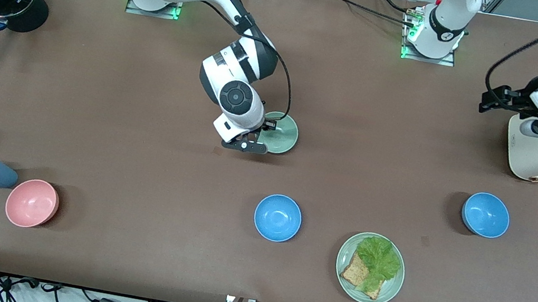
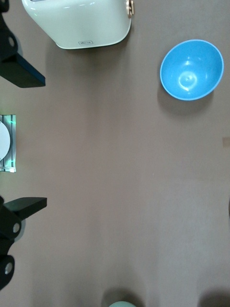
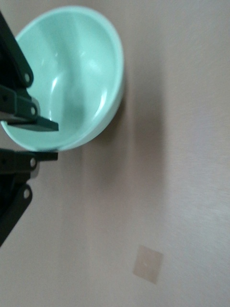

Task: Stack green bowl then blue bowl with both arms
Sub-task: 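Open the right gripper and withdraw while the left gripper reaches the blue bowl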

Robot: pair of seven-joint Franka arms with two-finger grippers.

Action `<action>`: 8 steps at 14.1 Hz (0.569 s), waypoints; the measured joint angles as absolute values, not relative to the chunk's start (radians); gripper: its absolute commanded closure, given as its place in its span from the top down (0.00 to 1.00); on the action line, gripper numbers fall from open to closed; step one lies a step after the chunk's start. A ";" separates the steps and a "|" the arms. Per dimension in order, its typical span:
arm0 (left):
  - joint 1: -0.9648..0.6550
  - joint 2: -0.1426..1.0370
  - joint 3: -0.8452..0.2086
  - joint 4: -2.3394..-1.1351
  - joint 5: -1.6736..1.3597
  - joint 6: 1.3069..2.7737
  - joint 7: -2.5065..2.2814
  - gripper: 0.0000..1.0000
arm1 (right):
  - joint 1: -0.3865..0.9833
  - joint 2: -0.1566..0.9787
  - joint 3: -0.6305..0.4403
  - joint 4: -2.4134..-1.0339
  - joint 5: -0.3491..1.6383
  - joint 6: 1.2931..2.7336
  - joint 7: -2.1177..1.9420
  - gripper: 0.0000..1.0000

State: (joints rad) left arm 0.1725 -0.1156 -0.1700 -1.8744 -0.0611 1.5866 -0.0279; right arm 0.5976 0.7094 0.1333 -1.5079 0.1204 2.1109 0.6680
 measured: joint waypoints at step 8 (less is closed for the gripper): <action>0.420 0.131 -0.161 -1.856 -0.044 1.815 0.334 1.00 | 0.559 0.490 -0.091 -1.295 0.119 1.802 0.652 1.00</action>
State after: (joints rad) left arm 0.4197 0.1308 -0.1608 -1.8557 -0.0441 1.8154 0.3336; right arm 0.5588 0.4896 -0.0913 -1.2953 0.1191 1.8021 0.6523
